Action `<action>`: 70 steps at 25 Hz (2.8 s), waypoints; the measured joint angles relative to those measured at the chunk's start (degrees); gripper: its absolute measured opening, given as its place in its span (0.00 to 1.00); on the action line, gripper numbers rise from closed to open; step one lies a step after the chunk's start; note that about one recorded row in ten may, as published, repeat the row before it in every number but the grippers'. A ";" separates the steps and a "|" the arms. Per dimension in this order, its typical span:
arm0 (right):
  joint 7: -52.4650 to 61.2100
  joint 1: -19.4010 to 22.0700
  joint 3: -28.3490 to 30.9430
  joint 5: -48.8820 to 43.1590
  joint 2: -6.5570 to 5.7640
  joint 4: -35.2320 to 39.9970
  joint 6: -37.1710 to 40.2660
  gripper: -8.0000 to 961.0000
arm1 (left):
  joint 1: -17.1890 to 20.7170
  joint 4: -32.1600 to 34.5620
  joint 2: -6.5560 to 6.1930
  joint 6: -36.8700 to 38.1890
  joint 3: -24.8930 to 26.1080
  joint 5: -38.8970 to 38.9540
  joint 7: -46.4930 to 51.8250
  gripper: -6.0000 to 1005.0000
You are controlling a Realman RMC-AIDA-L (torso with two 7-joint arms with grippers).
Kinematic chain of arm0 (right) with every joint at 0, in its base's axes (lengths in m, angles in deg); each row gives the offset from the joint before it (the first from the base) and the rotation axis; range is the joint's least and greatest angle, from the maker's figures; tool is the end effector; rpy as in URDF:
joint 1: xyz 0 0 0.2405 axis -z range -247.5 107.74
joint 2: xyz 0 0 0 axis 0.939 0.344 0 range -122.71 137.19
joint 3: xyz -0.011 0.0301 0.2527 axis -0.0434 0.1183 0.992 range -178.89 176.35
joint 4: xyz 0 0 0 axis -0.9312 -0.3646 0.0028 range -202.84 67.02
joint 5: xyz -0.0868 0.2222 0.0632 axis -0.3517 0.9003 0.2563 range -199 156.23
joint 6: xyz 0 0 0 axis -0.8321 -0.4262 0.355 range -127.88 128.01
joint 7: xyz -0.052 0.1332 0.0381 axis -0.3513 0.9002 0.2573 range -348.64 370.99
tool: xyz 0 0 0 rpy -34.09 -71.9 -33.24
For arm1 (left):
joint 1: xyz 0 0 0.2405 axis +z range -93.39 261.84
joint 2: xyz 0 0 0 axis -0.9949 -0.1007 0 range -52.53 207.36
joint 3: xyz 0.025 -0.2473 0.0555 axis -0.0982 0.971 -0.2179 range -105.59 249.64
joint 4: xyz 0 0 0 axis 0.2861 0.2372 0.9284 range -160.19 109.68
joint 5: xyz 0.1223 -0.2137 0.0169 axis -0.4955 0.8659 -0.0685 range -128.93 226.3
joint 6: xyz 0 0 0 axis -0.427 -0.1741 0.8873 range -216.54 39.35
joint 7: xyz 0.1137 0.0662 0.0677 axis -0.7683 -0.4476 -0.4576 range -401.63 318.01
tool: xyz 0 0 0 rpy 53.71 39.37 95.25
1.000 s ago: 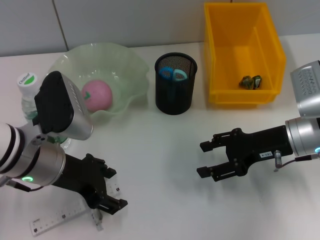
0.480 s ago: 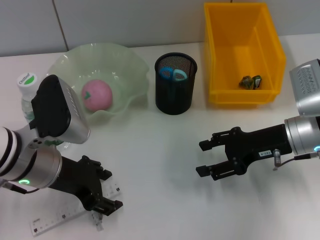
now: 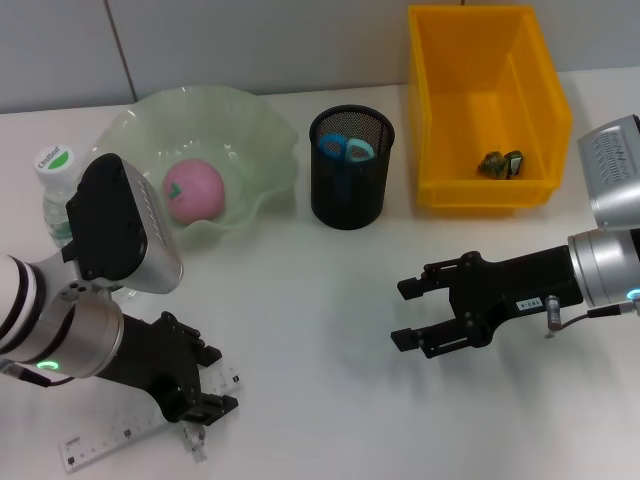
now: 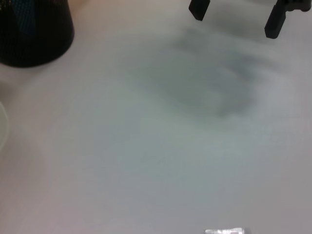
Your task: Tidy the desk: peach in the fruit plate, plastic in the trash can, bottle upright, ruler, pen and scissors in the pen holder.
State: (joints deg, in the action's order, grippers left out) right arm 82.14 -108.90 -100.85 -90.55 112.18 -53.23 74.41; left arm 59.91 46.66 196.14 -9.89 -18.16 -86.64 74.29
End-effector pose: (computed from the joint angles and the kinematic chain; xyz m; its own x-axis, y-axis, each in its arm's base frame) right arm 0.2977 0.3673 -0.0399 0.9053 -0.3429 -0.2506 -0.3667 -0.9288 -0.0539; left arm -0.2107 0.3473 -0.0603 0.9298 0.2639 -0.2565 0.2270 -0.9598 -0.1650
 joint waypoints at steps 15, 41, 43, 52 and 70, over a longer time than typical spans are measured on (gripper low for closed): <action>0.14 -0.11 0.00 0.00 0.00 0.00 0.21 0.79 | -0.07 0.43 0.04 -0.34 -0.89 -0.20 0.00 0.56; -0.11 0.82 0.72 0.13 0.01 -0.01 0.45 0.79 | 2.05 5.07 -0.34 12.09 20.39 22.73 -1.29 0.39; -0.14 0.99 1.16 0.15 0.05 -0.01 0.44 0.79 | 2.16 4.56 -0.35 12.44 20.96 24.37 -1.65 0.39; -0.34 3.97 4.99 0.01 0.57 2.18 0.70 0.79 | 4.61 -5.28 -0.28 13.78 23.91 45.96 -11.86 0.39; -0.48 5.03 5.90 -0.08 1.46 3.54 0.30 0.79 | 1.53 -37.88 0.10 14.28 20.19 83.10 -47.87 0.39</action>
State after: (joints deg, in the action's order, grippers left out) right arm 81.66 -103.87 -94.96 -90.64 113.64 -49.69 74.71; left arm 61.44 8.78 196.24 4.40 2.03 -3.54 26.42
